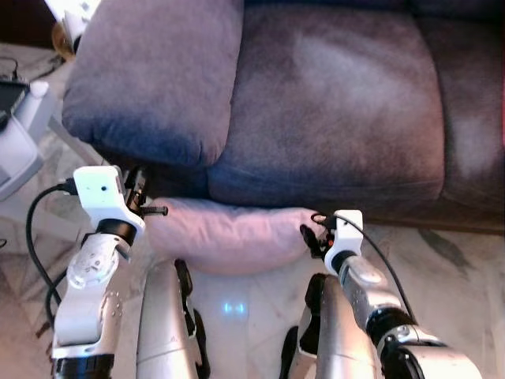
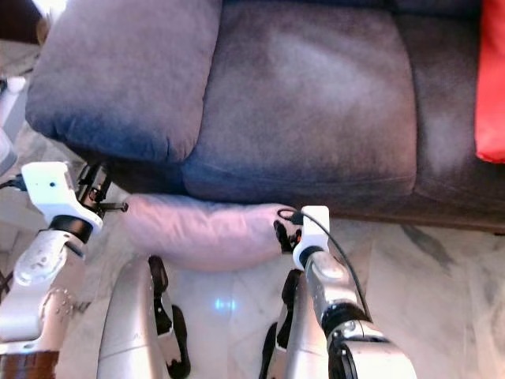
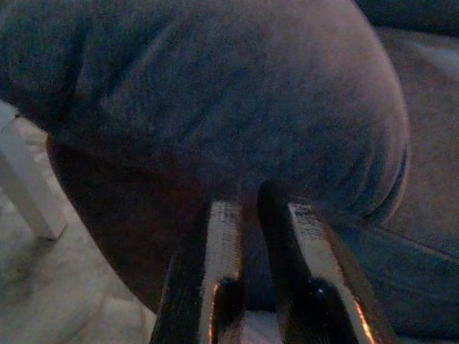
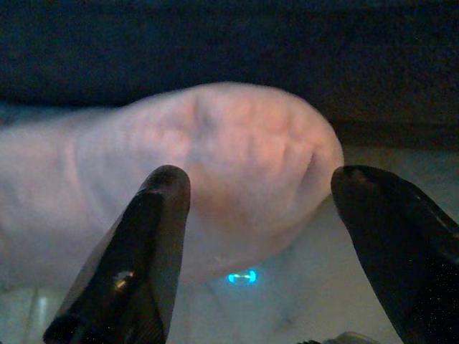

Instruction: Move the pillow to the sofa from floor

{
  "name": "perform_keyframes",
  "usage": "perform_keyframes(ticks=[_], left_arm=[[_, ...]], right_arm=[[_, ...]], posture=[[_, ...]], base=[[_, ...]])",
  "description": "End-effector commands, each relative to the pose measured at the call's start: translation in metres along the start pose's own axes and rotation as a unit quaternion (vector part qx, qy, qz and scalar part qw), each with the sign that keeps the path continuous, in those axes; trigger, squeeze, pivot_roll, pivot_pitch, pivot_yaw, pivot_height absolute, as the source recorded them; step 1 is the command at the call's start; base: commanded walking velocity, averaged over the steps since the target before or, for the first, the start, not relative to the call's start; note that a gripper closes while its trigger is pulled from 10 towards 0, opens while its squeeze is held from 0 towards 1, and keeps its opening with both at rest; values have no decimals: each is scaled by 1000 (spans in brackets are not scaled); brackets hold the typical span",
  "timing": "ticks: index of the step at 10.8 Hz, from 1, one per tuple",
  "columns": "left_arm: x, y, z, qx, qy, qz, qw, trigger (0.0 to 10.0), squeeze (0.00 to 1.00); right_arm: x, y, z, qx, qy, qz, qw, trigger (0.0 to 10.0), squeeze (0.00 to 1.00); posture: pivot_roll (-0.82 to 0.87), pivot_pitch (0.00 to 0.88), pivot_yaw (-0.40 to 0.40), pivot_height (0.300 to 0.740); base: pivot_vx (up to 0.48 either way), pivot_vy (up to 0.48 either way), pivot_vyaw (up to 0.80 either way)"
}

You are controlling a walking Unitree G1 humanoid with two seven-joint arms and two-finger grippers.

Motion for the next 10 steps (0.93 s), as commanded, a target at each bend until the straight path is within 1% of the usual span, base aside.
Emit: perform_keyframes(ticks=[1, 2, 3, 4, 5, 6, 7, 10], left_arm=[[2, -4, 6, 4, 0, -5, 1000, 10000, 0], [5, -11, 25, 37, 8, 9, 999, 10000, 0], [7, -22, 35, 51, 11, 19, 998, 10000, 0], [11, -38, 39, 39, 26, 10, 999, 10000, 0], [10, -49, 43, 30, 32, 16, 999, 10000, 0], [10, -55, 43, 17, 39, 18, 999, 10000, 0], [10, -60, 43, 9, 43, 18, 999, 10000, 0], [18, -66, 50, 3, 41, 17, 999, 10000, 0]], right_arm=[[0, -4, -12, -13, -6, 0, 1000, 10000, 0], [0, -4, -11, -12, -8, -2, 1000, 10000, 0], [1, -4, -10, -10, -7, -4, 1000, 10000, 0], [3, -5, -12, -10, -10, -6, 1000, 10000, 0], [4, -5, -13, -12, -14, -7, 1000, 10000, 0], [8, -4, -7, -3, -17, -15, 1000, 10000, 0], [8, -3, -2, 8, -13, -15, 1000, 10000, 0], [4, -2, 1, 19, -21, -12, 1000, 10000, 0]], posture=[[140, 403, -93, 529], [149, 414, -94, 529], [159, 421, -96, 529], [172, 434, -99, 529], [183, 449, -98, 529], [185, 456, -96, 529], [193, 463, -94, 529], [215, 471, -89, 529]], base=[[0, 0, 0], [0, 0, 0], [0, 0, 0], [0, 0, 0], [0, 0, 0], [0, 0, 0], [0, 0, 0], [0, 0, 0]])
Point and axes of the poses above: a point about 5 cm out from each wrist's last joint towards the gripper, its own y axis pointing out of the wrist towards the gripper, its own z axis along the axis of the wrist's last joint, x = y × z, the point moved 1 cm from there along y, pointing out of the wrist towards the gripper, and after that the axes turned 9 degrees about -y, right-handed, at the moved point
